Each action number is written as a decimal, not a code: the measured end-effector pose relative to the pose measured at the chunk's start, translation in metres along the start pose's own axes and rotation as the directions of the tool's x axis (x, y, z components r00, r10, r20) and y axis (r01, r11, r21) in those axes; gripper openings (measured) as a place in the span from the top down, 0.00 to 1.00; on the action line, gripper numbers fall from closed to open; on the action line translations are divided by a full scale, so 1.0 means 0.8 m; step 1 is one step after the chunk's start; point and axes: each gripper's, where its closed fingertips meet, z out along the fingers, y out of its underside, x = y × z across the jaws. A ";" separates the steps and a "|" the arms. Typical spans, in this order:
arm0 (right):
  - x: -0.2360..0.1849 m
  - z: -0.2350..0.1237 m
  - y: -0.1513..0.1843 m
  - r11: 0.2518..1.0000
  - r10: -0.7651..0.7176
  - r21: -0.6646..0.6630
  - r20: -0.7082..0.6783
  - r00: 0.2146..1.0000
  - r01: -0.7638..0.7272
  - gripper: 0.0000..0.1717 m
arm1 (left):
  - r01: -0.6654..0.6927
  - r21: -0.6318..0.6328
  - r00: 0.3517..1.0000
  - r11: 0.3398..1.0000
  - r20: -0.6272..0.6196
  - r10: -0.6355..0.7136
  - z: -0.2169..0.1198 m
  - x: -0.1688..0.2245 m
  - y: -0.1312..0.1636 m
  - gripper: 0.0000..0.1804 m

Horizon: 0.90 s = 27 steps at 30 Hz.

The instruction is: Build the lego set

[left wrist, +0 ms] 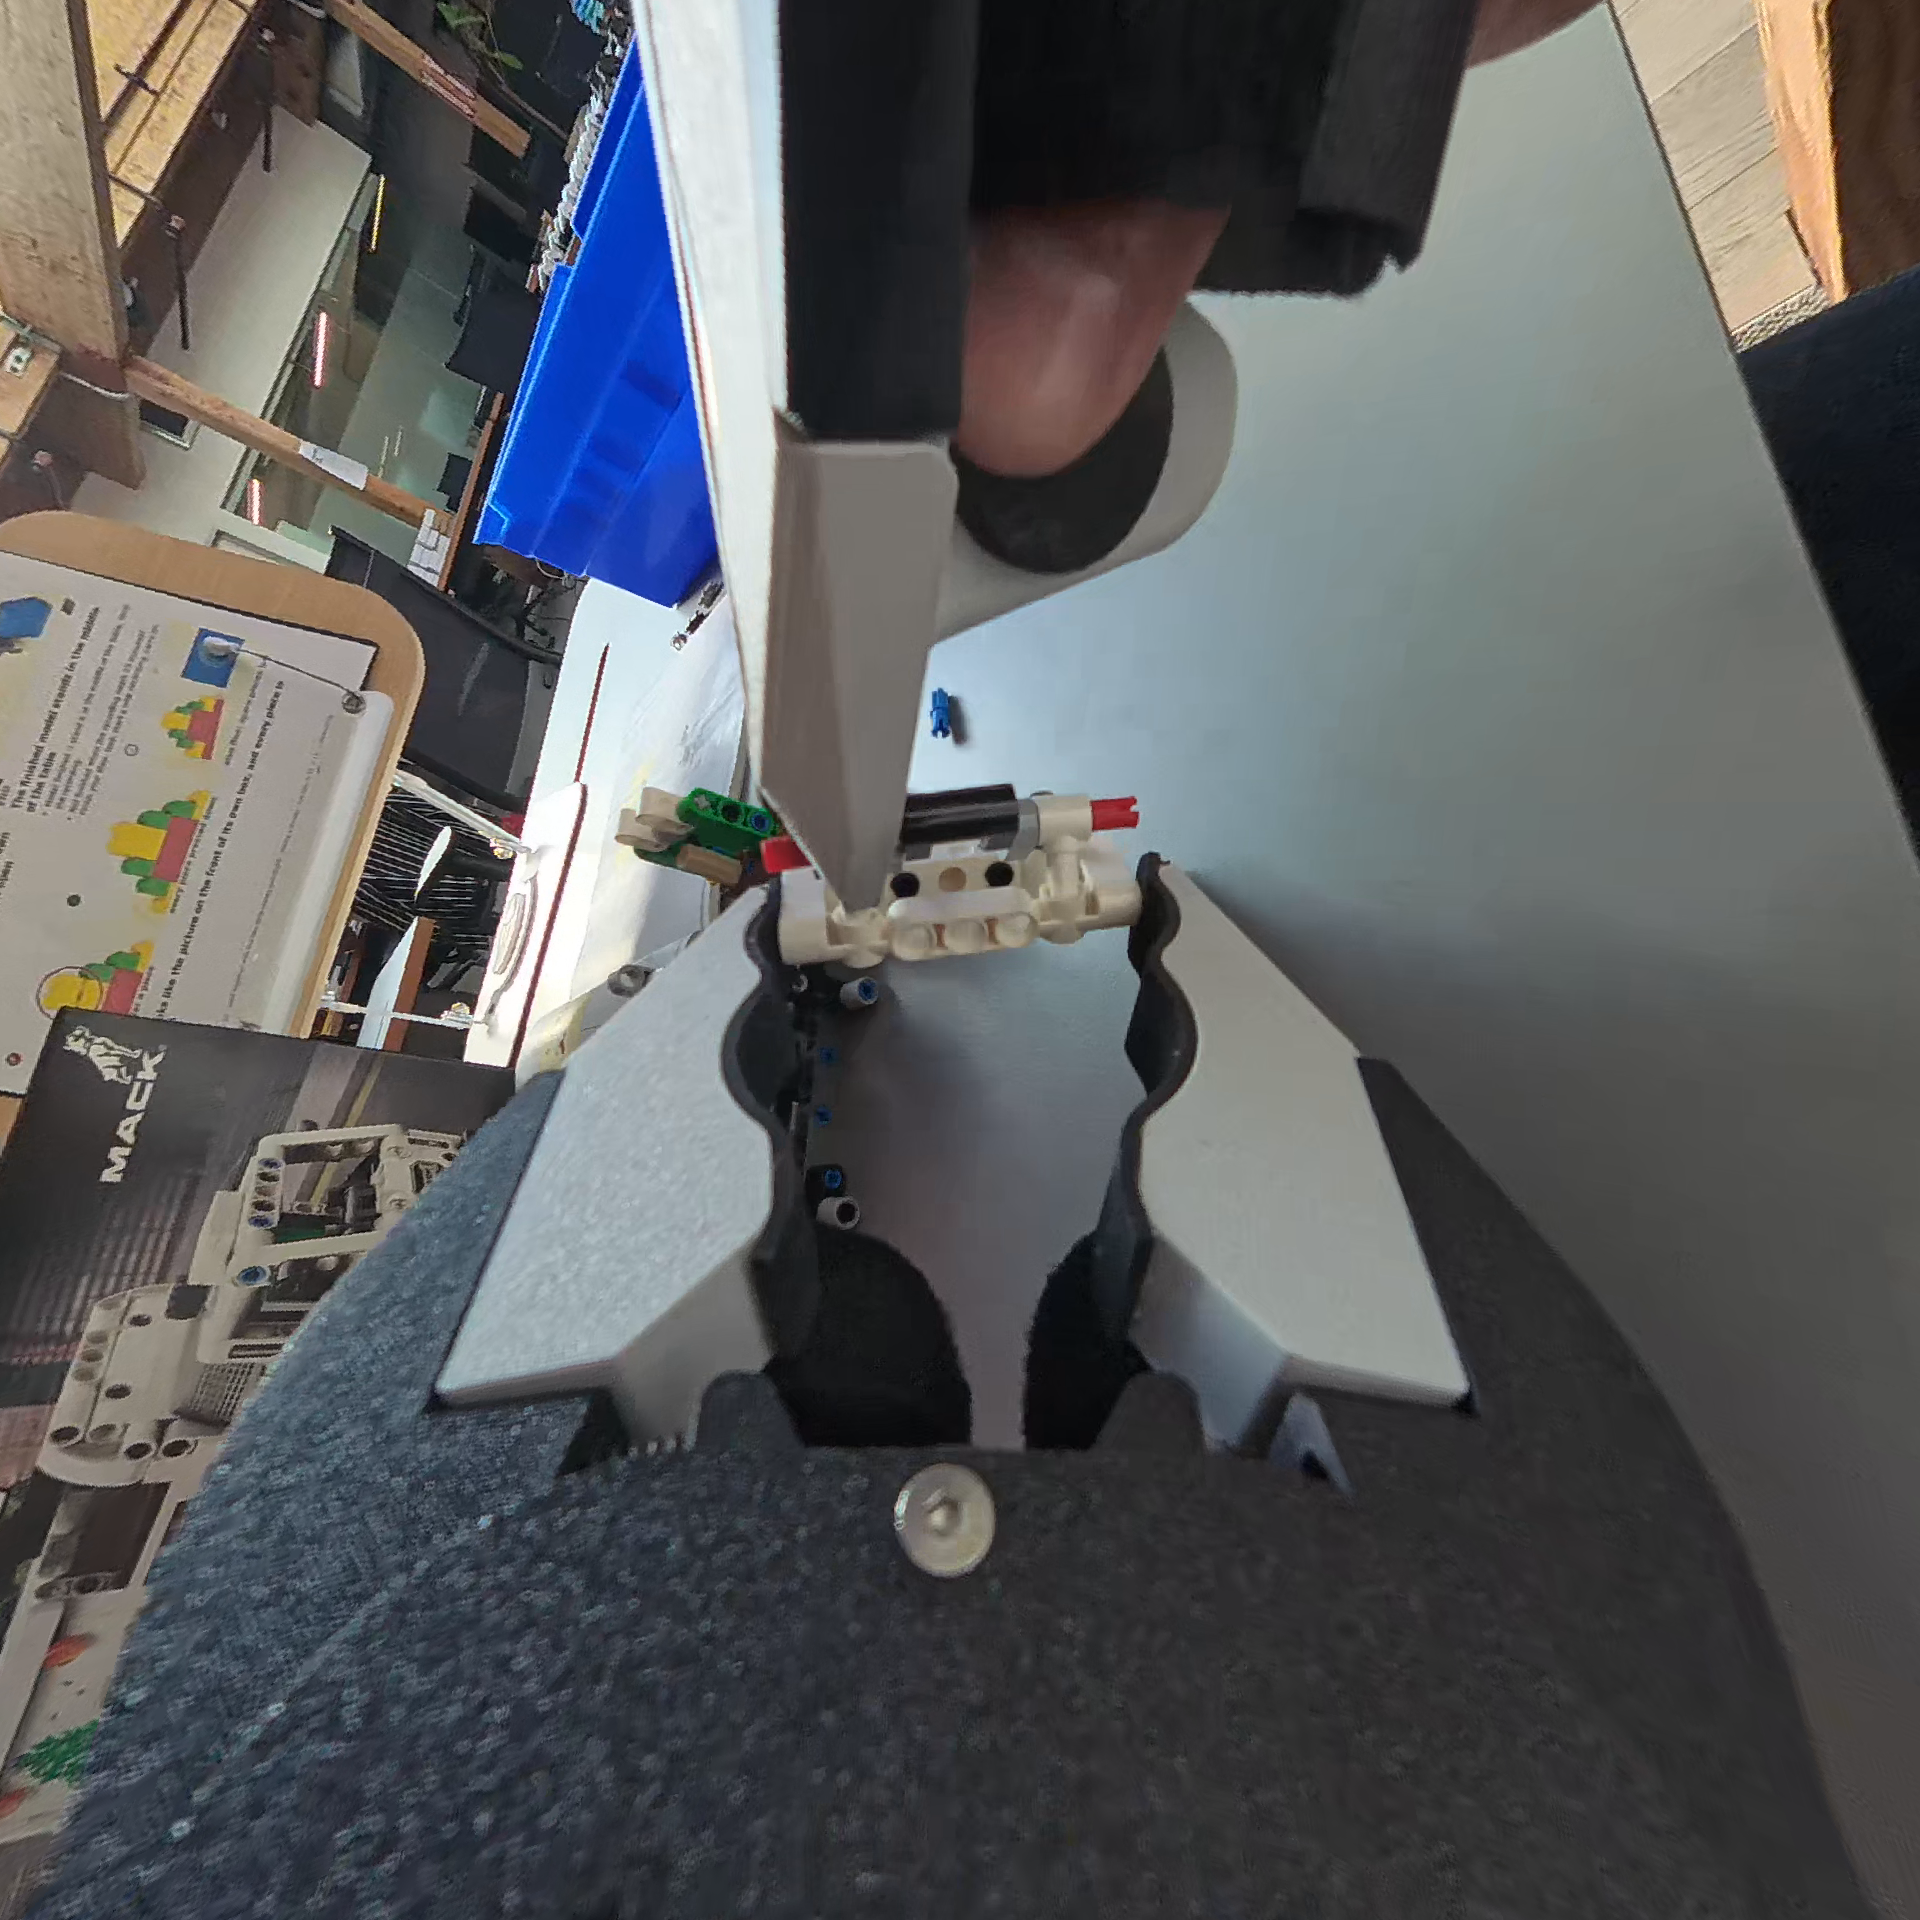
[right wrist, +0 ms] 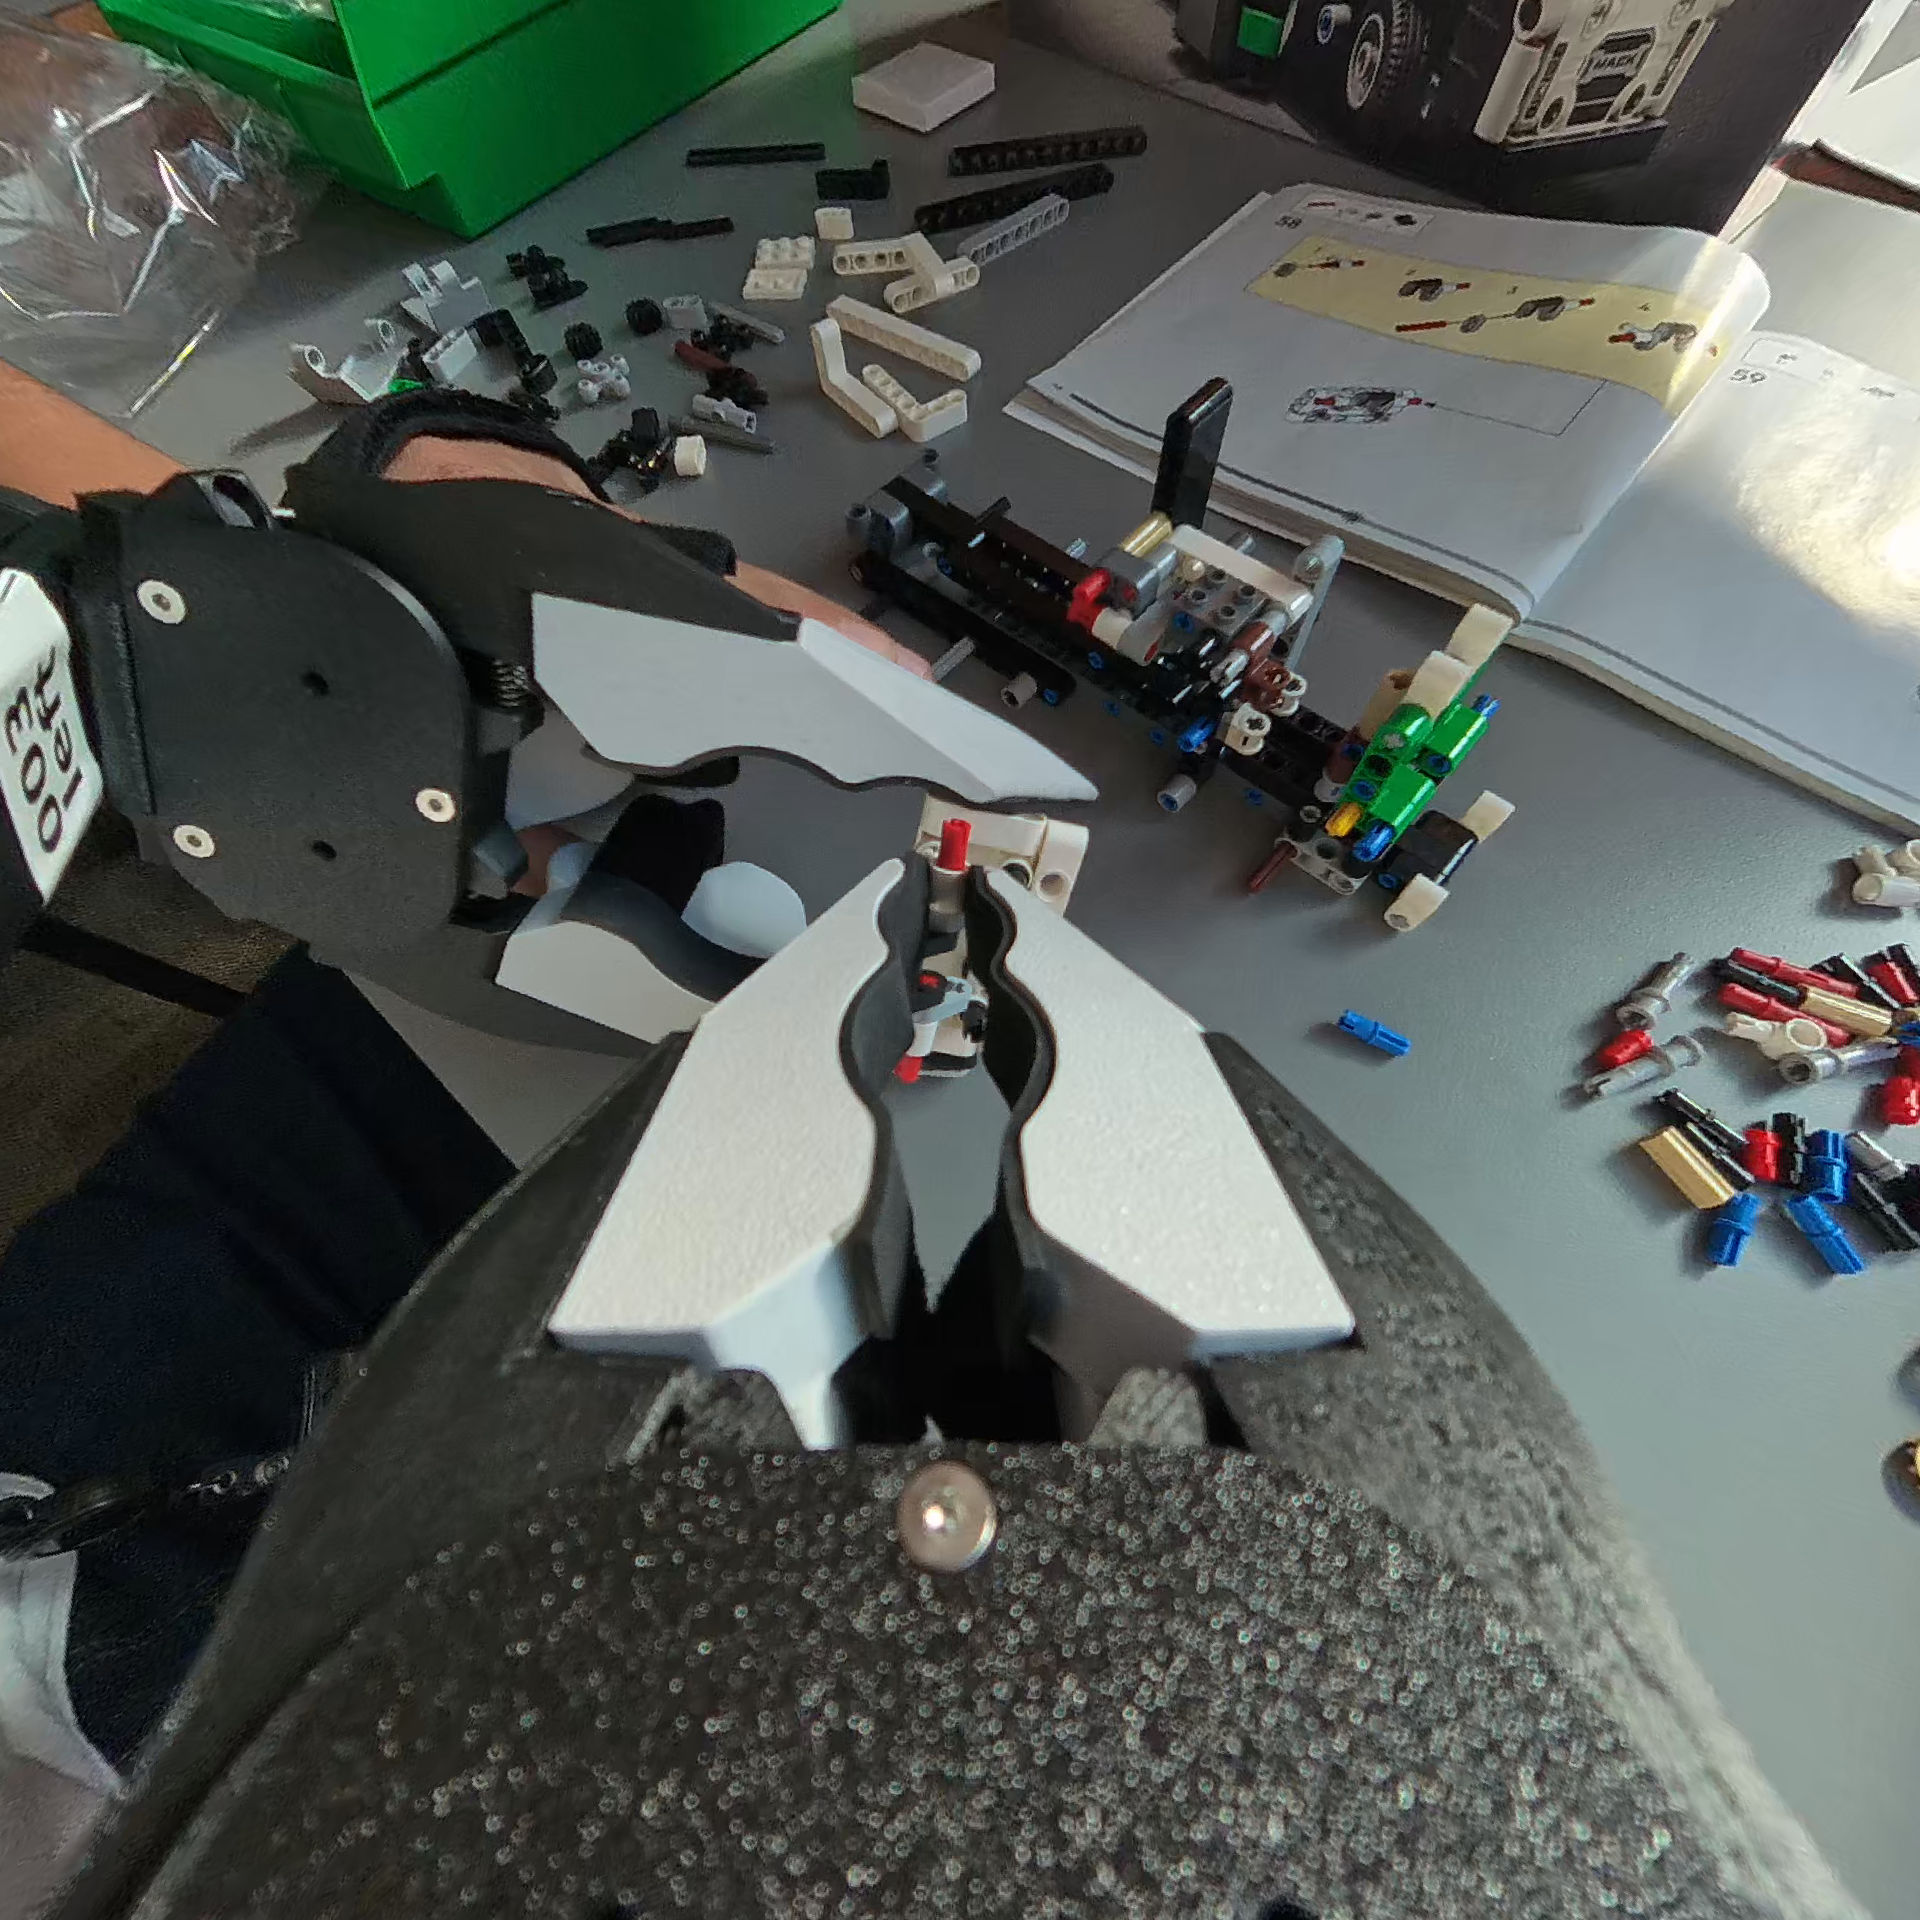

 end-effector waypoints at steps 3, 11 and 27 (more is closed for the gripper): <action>0.002 0.000 -0.001 0.998 -0.062 -0.012 -0.082 0.995 0.061 0.97 | 0.015 -0.012 1.000 1.000 0.001 -0.015 0.002 -0.001 0.000 0.66; -0.003 -0.004 -0.005 0.999 -0.012 0.034 0.006 1.000 0.012 0.97 | 0.031 0.076 0.999 0.997 -0.026 -0.029 -0.004 -0.002 -0.005 0.65; -0.014 -0.012 -0.001 0.947 0.257 0.068 0.424 0.869 -0.313 0.97 | 0.210 0.139 0.956 0.968 -0.237 -0.173 -0.021 0.012 -0.018 0.65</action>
